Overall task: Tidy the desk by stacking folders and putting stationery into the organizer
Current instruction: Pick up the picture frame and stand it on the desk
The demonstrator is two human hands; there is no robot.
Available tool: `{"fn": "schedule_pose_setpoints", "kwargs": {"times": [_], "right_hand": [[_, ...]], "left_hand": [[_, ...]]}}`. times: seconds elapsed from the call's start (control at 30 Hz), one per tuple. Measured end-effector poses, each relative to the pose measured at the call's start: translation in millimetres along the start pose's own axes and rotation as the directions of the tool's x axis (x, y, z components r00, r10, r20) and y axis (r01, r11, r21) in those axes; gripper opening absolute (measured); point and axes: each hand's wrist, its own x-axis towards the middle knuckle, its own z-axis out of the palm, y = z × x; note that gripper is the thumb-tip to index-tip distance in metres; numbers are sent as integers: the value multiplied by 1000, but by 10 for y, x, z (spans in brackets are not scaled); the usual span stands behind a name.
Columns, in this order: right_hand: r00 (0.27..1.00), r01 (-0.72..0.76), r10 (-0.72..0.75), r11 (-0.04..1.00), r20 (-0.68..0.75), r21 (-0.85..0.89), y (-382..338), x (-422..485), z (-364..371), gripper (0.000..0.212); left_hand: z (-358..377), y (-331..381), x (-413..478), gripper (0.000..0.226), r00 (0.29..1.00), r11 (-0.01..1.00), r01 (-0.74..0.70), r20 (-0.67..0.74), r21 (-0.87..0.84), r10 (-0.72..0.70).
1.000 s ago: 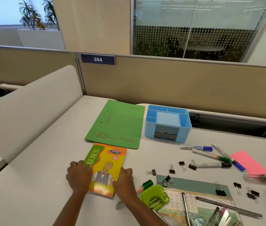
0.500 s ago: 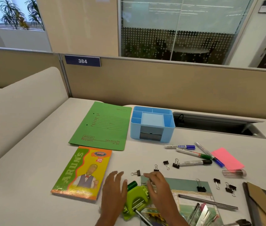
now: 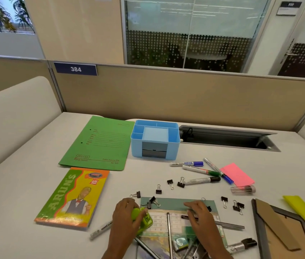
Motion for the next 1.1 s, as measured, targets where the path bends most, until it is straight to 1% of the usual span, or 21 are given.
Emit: {"fn": "schedule_pose_setpoints", "kwargs": {"times": [0.13,0.27,0.33,0.4,0.47,0.5,0.57,0.63,0.7,0.73,0.77,0.8,0.83,0.87,0.93,0.97,1.0,1.03,1.07,1.1], "right_hand": [[999,-41,40,999,-18,-34,104,25,-163,25],[998,-55,53,995,-27,-80,209,83,-326,25],[997,-66,63,993,-35,-100,263,127,-409,24],[996,-72,66,991,-56,-114,317,168,-500,24],[994,-88,81,990,-72,-112,373,191,-596,25],[992,-103,94,989,-84,-109,407,194,-644,25],[983,-148,134,983,-126,-105,501,184,-736,24],[967,-204,185,974,-177,-96,601,139,-829,23],[944,-268,242,959,-226,-94,700,58,-928,23],[931,-294,260,950,-256,-105,752,13,-976,23],[917,-318,275,941,-288,-114,810,-35,-1025,23],[903,-339,288,933,-320,-117,863,-87,-1072,23],[890,-356,297,927,-347,-119,921,-141,-1117,24],[877,-378,312,917,-367,-124,973,-195,-1161,25],[851,-422,347,898,-393,-121,1079,-297,-1244,25],[836,-447,369,887,-406,-116,1132,-340,-1287,25],[810,-488,405,867,-425,-105,1162,-380,-1333,25],[776,-535,446,840,-447,-90,1192,-418,-1376,27],[748,-568,466,818,-472,-94,1227,-458,-1413,28],[733,-588,462,799,-500,-124,1269,-506,-1439,28]], "left_hand": [[71,39,84,46,996,995,90,-18,-52,-91],[133,86,193,43,986,985,165,-31,-44,-167],[164,109,248,44,979,979,200,-37,-42,-201],[201,118,301,44,977,979,204,-56,7,-204],[215,169,353,35,972,970,230,-65,72,-226],[222,212,374,29,974,969,222,-71,105,-215],[248,345,393,28,985,974,172,-59,150,-165],[333,523,384,29,994,985,104,-29,140,-101],[478,768,332,21,999,995,34,-1,96,-34],[566,913,284,20,1000,999,-2,31,47,0],[634,1082,228,23,996,999,-21,92,-42,24],[712,1258,173,30,990,992,-30,135,-126,47],[795,1433,119,41,978,983,-21,198,-182,57],[886,1581,77,46,961,977,-27,263,-212,84],[1086,1840,-12,41,923,964,-108,335,-242,187],[1171,1968,-55,45,898,959,-149,374,-240,233],[1246,2086,-101,57,861,960,-157,443,-232,249],[1284,2203,-140,66,809,969,-137,541,-208,230],[1326,2294,-168,65,758,975,-144,614,-172,220],[1355,2383,-182,54,721,980,-150,664,-129,198]]}}
